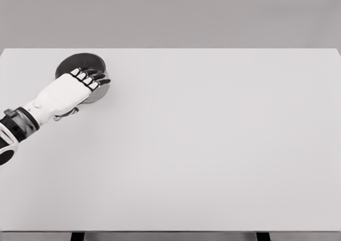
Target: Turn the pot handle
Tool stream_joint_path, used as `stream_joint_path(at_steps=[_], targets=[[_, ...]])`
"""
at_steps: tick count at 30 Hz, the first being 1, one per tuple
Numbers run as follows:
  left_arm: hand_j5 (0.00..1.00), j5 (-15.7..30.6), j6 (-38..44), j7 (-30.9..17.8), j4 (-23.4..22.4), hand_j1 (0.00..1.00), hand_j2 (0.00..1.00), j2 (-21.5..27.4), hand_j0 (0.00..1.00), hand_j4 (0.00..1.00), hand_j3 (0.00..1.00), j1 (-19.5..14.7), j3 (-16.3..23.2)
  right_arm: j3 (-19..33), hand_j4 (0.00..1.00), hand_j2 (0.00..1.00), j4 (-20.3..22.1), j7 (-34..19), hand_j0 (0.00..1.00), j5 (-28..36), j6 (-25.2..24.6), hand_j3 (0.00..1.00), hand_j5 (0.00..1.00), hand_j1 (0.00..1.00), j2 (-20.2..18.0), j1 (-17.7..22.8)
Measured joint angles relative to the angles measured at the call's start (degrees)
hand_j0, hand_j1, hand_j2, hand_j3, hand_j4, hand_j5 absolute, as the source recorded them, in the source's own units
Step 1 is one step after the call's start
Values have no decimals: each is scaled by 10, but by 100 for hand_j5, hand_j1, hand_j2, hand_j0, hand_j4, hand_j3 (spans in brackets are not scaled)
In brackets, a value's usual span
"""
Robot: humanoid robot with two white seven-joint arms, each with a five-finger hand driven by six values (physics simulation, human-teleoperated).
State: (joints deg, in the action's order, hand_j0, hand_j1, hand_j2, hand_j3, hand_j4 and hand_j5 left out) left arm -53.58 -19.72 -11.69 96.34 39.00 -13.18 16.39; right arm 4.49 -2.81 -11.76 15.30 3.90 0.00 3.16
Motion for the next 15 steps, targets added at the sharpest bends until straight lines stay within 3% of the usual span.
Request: stream_joint_path(at_steps=[15], targets=[[100, 1, 1, 1, -21, 100, 100, 26, 100, 100, 100, -8, -4, 0, 100, 100, 0, 0, 100, 0, 0, 100, 100, 100, 0, 0]])
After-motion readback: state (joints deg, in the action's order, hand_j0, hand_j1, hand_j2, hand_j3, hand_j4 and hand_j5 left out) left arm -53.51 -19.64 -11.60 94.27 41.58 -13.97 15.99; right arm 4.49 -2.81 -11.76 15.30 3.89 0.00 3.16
